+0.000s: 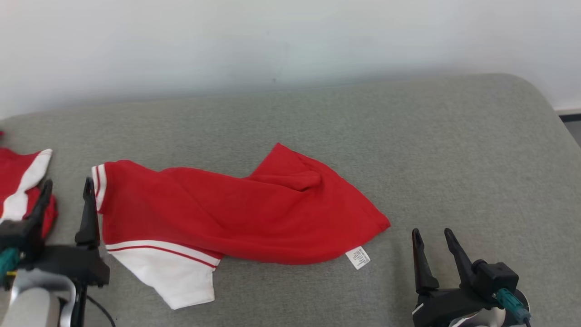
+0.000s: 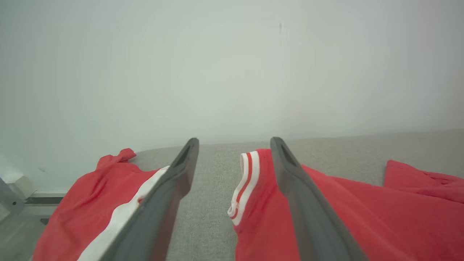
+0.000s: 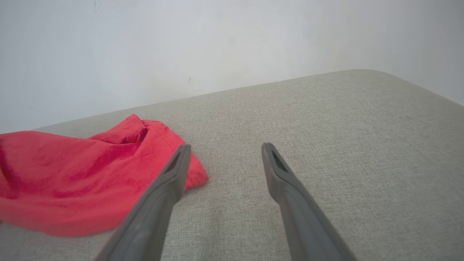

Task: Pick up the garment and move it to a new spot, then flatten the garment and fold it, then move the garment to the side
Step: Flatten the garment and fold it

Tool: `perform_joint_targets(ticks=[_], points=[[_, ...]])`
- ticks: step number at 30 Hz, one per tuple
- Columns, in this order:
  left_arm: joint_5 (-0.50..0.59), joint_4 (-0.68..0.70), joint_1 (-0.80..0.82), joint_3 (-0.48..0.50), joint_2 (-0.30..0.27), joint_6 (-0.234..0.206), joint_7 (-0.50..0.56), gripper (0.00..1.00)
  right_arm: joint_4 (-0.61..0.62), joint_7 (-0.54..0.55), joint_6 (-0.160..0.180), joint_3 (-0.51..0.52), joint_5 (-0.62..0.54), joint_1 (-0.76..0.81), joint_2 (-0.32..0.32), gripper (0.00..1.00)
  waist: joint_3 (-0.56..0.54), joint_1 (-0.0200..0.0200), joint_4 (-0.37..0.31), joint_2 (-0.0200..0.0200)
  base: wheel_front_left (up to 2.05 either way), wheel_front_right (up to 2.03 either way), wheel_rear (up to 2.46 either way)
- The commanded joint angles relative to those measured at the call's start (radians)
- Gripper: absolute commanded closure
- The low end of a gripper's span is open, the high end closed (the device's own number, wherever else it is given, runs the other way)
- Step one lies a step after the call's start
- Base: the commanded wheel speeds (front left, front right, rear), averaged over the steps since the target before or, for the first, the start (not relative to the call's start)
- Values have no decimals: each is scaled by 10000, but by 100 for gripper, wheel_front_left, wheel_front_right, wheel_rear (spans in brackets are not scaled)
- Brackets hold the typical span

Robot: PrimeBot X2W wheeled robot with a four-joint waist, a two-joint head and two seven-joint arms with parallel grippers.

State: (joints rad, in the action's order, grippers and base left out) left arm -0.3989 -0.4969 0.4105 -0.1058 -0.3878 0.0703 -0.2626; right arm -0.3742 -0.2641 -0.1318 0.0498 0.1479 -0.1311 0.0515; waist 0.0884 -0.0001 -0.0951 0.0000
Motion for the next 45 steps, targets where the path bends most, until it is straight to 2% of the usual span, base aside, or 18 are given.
perform_joint_targets(ticks=[1,7,12,19,30,45], points=[[175,242,-354,115,85,-84,-28,0,4,-5,22,-14,-80,123,-26,0,-240,1,302,0,0,0,0],[719,1998,-1813,696,556,-337,-30,0,13,-5,22,2,-126,257,-23,0,-426,1,626,0,0,0,0],[1108,3089,-2703,888,1057,-373,-31,0,54,-5,22,11,-218,290,-23,0,-487,1,792,0,0,0,0],[1464,4362,-3625,1353,1921,-151,-32,0,106,-5,22,-8,-277,341,-23,0,-511,1,827,0,0,0,0],[2399,4398,-4749,2075,2628,-51,-32,0,58,-5,22,83,-358,488,-23,0,-567,1,788,0,0,0,0],[2707,4335,-4624,2427,3024,243,-33,0,-337,137,22,-10,-730,-145,85,0,-531,1,996,0,0,0,0]])
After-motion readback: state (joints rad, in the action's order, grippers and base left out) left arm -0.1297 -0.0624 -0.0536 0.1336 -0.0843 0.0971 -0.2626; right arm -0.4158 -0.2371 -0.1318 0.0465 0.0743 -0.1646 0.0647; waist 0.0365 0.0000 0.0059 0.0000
